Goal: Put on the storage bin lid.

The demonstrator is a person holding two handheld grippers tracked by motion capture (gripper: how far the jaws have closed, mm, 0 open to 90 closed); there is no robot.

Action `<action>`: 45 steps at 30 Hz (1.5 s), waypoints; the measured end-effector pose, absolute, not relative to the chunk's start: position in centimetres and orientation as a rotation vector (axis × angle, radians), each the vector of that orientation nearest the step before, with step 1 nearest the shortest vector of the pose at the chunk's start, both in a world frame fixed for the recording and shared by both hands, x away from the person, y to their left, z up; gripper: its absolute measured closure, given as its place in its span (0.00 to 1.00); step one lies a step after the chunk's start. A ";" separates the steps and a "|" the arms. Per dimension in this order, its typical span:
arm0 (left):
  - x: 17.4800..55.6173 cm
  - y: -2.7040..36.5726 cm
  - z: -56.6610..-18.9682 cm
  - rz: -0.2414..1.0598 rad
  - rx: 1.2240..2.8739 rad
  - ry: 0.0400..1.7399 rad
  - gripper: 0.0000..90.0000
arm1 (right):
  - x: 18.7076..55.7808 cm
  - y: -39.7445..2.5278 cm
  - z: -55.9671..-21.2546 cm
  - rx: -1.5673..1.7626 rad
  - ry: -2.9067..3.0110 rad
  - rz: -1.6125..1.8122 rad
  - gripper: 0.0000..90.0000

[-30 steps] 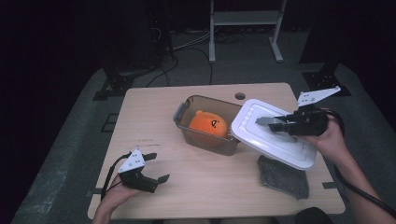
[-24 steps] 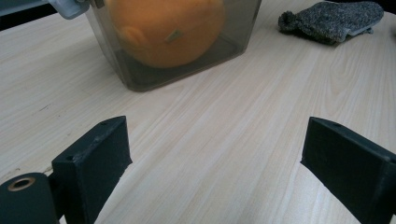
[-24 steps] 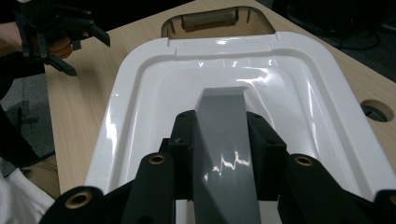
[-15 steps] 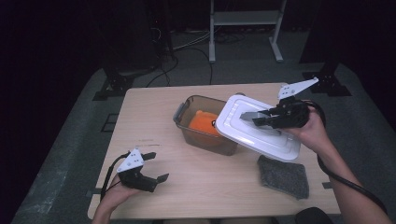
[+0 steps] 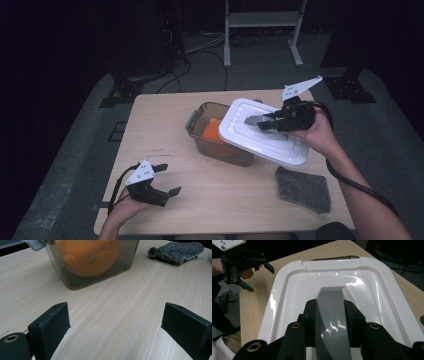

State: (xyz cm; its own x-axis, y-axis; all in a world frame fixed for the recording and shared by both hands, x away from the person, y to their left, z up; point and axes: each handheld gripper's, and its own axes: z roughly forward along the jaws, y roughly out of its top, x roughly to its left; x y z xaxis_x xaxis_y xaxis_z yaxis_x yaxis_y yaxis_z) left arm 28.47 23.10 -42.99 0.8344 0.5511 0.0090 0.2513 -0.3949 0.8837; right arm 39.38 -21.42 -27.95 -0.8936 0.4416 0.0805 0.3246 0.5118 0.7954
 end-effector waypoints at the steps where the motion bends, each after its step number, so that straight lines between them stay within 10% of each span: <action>1: 28.5 23.1 -43.0 0.369 1.993 0.592 0.08 | 39.5 -21.2 -27.9 0.668 2.617 1.334 0.73; 45: 28.4 23.1 -42.9 0.364 1.994 0.587 0.08 | 44.5 -14.4 -29.5 0.602 2.692 1.342 0.73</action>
